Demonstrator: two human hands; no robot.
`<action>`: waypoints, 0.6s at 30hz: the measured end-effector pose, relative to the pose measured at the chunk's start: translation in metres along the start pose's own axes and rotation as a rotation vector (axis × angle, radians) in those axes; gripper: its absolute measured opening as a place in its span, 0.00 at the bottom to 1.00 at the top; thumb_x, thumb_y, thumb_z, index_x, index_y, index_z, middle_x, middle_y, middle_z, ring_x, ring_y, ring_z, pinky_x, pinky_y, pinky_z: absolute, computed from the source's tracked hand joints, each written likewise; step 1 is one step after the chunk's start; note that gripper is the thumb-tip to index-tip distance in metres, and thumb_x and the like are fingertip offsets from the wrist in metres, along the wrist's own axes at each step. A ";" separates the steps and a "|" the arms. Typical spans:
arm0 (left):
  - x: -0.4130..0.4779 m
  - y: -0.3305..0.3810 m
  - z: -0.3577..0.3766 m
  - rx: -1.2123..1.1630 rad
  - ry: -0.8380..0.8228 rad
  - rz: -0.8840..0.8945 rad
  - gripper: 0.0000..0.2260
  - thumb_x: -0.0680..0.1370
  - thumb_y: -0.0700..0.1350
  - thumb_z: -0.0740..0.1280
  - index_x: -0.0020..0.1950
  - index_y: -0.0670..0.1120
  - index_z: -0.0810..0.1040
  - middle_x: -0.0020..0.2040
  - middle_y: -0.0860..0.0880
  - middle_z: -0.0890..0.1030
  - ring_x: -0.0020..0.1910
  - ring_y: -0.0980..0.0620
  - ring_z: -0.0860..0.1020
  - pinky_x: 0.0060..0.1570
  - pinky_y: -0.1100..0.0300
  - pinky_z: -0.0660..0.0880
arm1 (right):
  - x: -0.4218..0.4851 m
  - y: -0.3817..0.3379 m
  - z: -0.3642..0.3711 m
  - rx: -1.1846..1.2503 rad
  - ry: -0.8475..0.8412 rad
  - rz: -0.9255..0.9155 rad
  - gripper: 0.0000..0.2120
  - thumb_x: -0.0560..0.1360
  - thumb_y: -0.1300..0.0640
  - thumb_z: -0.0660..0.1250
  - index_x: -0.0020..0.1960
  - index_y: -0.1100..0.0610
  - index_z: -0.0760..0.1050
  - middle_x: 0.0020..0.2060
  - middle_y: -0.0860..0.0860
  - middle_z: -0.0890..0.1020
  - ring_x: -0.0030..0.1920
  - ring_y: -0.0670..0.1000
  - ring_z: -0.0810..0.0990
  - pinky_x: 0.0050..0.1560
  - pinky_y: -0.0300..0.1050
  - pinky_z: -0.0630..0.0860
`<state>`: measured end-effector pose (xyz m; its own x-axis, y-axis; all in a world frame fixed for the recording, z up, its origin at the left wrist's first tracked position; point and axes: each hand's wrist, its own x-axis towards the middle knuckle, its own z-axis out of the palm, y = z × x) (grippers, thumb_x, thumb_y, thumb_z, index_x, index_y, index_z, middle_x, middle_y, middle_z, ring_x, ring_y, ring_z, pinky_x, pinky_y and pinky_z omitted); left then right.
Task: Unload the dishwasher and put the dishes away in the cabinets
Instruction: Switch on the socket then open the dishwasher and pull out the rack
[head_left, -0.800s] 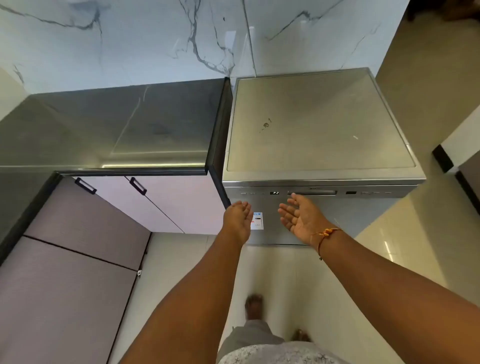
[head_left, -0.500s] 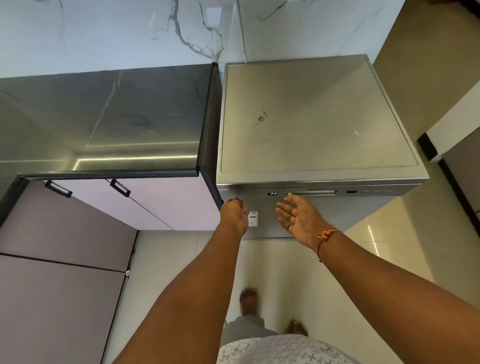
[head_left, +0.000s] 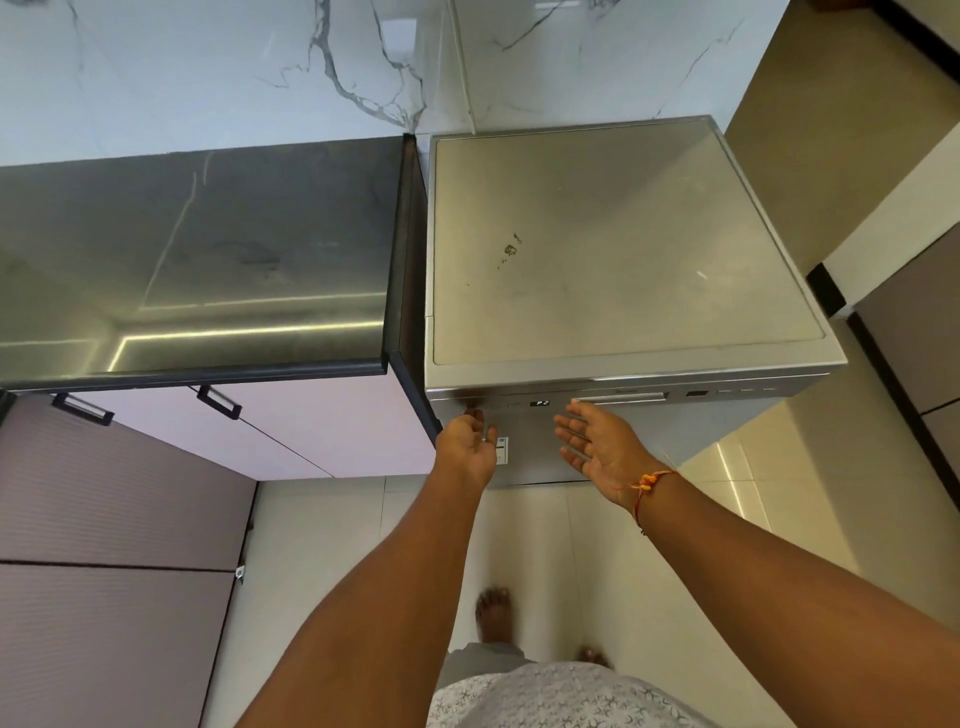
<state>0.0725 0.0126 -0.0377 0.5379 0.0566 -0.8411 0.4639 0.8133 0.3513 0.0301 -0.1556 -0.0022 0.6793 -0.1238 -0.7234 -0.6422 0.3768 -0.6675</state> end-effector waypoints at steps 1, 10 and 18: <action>0.002 0.000 -0.001 0.001 -0.010 -0.008 0.06 0.81 0.36 0.60 0.56 0.41 0.75 0.60 0.42 0.79 0.63 0.49 0.76 0.70 0.50 0.69 | 0.000 0.000 -0.001 -0.006 0.006 -0.005 0.16 0.82 0.50 0.62 0.67 0.54 0.74 0.59 0.52 0.81 0.58 0.50 0.79 0.52 0.46 0.77; 0.000 -0.001 -0.005 0.175 -0.044 0.010 0.14 0.82 0.41 0.63 0.67 0.42 0.72 0.63 0.44 0.77 0.67 0.45 0.72 0.70 0.48 0.67 | -0.009 -0.001 -0.015 -0.155 -0.001 -0.080 0.12 0.81 0.50 0.63 0.63 0.52 0.74 0.57 0.51 0.81 0.59 0.51 0.79 0.56 0.48 0.78; -0.034 -0.035 -0.012 1.720 -0.064 0.714 0.22 0.81 0.52 0.62 0.72 0.44 0.65 0.68 0.43 0.72 0.61 0.46 0.74 0.56 0.51 0.74 | -0.021 -0.005 -0.031 -1.015 0.156 -0.513 0.17 0.80 0.44 0.62 0.61 0.55 0.74 0.51 0.52 0.80 0.53 0.55 0.79 0.50 0.46 0.75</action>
<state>0.0300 -0.0112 -0.0263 0.9305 0.0278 -0.3653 0.2576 -0.7588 0.5983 0.0079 -0.1837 0.0108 0.9378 -0.1881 -0.2919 -0.3412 -0.6558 -0.6735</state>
